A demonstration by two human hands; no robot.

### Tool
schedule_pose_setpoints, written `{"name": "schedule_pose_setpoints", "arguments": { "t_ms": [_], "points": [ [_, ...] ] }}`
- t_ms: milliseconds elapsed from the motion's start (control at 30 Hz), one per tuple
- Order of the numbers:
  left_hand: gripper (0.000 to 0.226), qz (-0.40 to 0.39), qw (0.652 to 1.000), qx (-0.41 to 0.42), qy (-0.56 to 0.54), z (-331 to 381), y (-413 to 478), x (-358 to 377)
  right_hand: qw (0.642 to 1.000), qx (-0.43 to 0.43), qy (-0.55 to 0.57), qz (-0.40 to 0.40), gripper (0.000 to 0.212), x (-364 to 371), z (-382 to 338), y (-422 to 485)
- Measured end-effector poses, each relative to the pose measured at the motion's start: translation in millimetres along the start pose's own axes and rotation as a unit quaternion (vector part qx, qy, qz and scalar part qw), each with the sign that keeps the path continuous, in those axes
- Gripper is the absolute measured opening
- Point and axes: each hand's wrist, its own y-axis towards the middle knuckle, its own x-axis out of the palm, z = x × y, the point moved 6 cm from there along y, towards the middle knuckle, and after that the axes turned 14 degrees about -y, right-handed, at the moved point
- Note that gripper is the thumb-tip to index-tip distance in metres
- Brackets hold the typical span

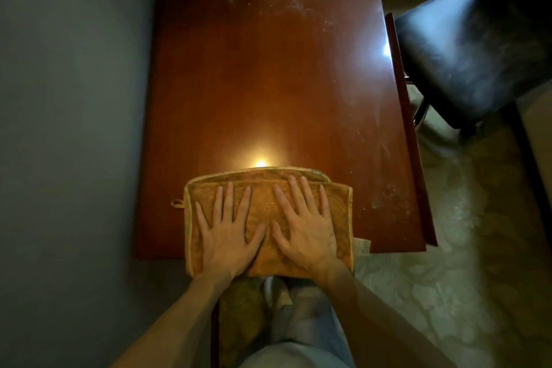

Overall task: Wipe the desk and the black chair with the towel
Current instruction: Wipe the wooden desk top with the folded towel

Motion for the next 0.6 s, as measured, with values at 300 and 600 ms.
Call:
{"name": "schedule_pose_setpoints", "arguments": {
  "t_ms": [300, 600],
  "points": [
    [0.086, -0.019, 1.0, 0.017, -0.009, 45, -42, 34, 1.0, 0.022, 0.002, 0.014, 0.075, 14, 40, -71],
    [0.08, -0.015, 0.999, 0.037, -0.016, 96, -41, 49, 1.0, 0.016, -0.022, -0.007, 0.076, 20, 96, -83]
  ]
}}
